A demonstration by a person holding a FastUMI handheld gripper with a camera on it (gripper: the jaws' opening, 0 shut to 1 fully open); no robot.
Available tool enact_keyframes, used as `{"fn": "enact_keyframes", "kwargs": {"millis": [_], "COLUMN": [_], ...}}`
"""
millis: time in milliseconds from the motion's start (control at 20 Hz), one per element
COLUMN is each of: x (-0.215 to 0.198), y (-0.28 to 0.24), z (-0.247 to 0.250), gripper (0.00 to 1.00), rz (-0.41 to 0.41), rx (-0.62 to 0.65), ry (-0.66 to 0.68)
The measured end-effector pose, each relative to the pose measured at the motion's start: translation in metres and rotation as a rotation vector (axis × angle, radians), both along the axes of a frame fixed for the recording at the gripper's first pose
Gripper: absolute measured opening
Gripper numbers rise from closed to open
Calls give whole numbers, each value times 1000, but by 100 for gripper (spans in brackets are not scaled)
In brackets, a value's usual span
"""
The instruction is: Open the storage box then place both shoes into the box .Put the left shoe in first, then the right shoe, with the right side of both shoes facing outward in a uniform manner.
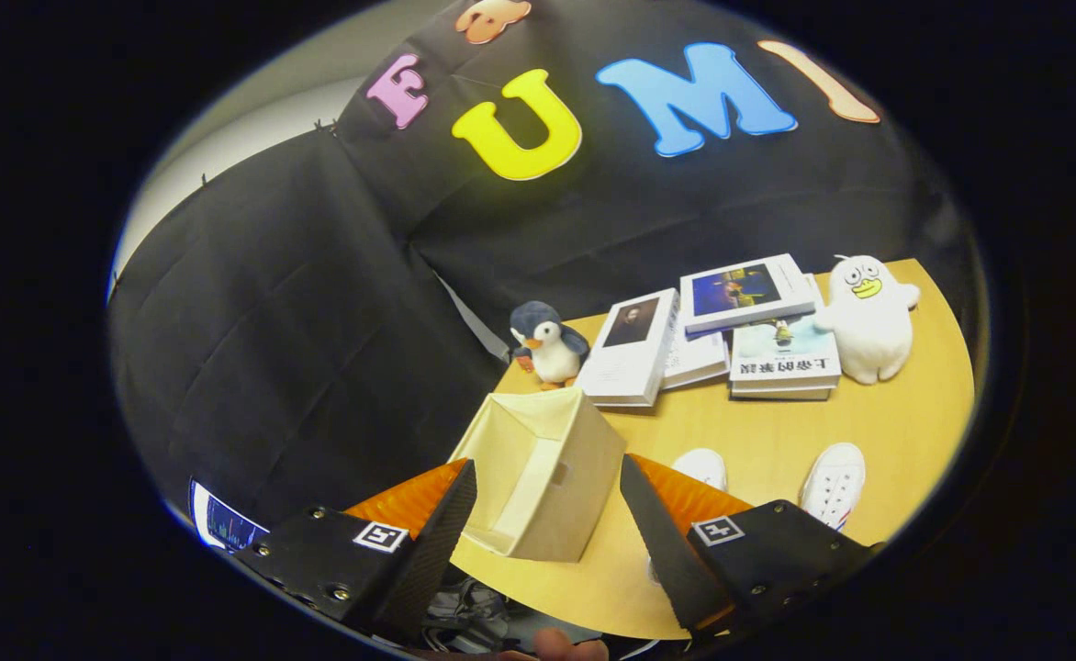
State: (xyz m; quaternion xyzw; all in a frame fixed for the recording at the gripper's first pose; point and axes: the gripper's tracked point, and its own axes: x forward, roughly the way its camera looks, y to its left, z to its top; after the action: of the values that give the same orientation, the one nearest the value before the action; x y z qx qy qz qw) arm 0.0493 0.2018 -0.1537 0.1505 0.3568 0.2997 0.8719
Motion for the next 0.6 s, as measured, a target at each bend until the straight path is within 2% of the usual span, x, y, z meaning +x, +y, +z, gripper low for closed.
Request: {"fn": "enact_keyframes", "kwargs": {"millis": [300, 600], "x": [-7, -9], "y": [-34, -54], "z": [-46, -111], "gripper": [97, 97], "rz": [-65, -65], "rx": [-54, -193], "ry": [84, 155]}}
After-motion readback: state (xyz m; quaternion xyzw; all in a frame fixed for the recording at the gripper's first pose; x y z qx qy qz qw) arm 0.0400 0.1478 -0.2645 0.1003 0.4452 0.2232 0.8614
